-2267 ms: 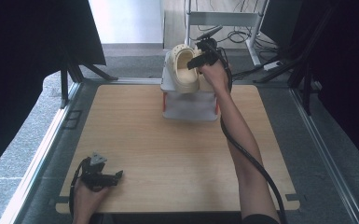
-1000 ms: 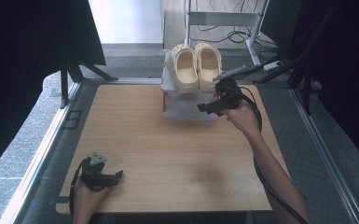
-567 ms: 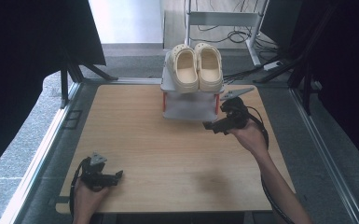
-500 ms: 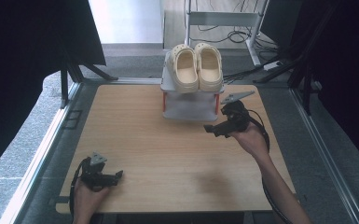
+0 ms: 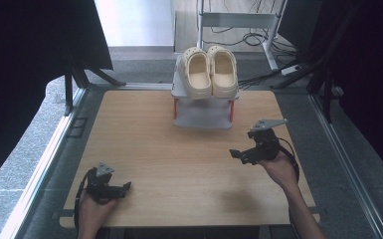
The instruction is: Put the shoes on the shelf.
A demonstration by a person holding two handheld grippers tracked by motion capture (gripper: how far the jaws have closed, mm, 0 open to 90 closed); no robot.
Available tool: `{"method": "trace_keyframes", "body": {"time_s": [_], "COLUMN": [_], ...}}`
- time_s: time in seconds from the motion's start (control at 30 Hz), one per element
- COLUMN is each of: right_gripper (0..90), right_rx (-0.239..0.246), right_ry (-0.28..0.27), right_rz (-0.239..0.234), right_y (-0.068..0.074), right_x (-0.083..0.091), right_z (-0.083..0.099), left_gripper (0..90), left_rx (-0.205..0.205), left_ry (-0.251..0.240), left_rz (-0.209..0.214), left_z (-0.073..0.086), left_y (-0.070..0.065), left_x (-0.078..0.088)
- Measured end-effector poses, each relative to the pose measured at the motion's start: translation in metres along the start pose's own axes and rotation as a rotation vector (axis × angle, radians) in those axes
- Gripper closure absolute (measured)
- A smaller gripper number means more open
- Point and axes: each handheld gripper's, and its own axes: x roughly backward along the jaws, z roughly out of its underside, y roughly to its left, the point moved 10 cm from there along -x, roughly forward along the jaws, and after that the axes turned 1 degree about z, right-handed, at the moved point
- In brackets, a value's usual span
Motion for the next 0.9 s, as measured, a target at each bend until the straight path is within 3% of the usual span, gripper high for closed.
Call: {"method": "trace_keyframes", "body": {"time_s": [0.43,0.9], "right_gripper": [0.0,0.0], "right_rx": [0.012,-0.019], "right_ry": [0.004,0.044], "right_rz": [0.061,0.043], "right_y": [-0.003,0.006], "right_x": [0.001,-0.037], "right_z": [0.048,0.1], "left_gripper": [1.9,1.9], "left_rx": [0.004,0.005], "left_ry": [0.001,0.001], "left_rz": [-0.003,-0.003], "left_z": [0.0,0.0], "left_y": [0.0,0.0], "left_x": [0.0,0.0]}}
